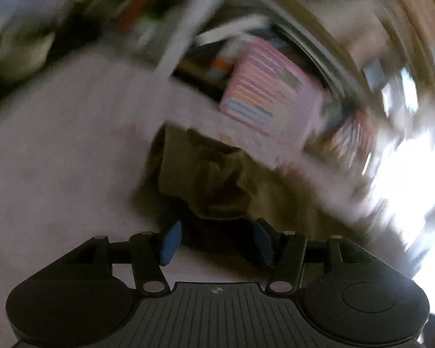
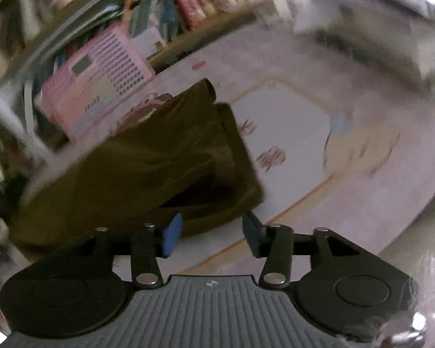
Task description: Fold clothes
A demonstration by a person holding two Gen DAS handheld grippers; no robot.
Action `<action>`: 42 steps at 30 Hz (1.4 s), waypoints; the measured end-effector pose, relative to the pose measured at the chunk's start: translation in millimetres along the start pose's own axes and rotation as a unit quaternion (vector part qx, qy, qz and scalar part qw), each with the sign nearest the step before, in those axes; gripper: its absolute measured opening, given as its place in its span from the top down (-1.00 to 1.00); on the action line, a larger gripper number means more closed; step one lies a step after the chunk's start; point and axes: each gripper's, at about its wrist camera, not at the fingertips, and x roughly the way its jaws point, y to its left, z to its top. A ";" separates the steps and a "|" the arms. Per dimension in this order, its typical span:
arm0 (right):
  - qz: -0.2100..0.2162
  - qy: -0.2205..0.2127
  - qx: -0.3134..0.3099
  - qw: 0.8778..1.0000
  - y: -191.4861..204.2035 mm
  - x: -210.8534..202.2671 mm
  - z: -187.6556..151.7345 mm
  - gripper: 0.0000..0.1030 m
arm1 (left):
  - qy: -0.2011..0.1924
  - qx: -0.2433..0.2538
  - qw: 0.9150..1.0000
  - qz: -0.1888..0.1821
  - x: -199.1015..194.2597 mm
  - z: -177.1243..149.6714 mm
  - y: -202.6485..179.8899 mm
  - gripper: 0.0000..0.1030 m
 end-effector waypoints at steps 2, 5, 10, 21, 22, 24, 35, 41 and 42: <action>0.031 0.004 0.090 0.995 -4.4 4.6 1.8 -0.01 | 0.002 -0.114 0.993 -0.026 12.5 2.0 17.1 -0.10; 0.065 -0.002 0.220 0.973 -16.2 12.5 3.8 -0.03 | 0.014 -0.217 0.975 -0.042 35.7 4.6 30.0 -0.14; 0.072 0.006 0.357 0.931 -34.1 34.0 7.5 -0.03 | -0.006 -0.293 0.955 -0.038 54.9 13.0 39.8 -0.05; 0.031 -0.001 0.351 0.936 -20.7 69.1 62.7 0.88 | -0.032 -0.247 0.968 -0.023 59.5 68.6 3.6 0.83; 0.053 -0.031 0.323 0.944 -9.4 53.8 73.5 0.89 | -0.040 -0.231 0.971 -0.043 54.2 74.9 -6.7 0.83; 0.096 -0.091 0.266 0.955 13.1 23.2 95.2 0.90 | -0.057 -0.183 0.978 -0.085 39.2 84.4 -26.2 0.83; -0.001 -0.001 0.306 0.952 -54.1 17.5 8.7 0.89 | 0.025 -0.201 0.979 0.008 57.2 31.7 52.3 0.80; -0.009 -0.015 0.292 0.956 -51.0 7.2 -2.6 0.64 | 0.027 -0.183 0.983 0.024 51.0 40.7 42.7 0.48; -0.010 -0.020 0.291 0.956 -51.0 1.7 -2.9 0.52 | 0.020 -0.182 0.983 0.027 44.6 40.7 43.1 0.33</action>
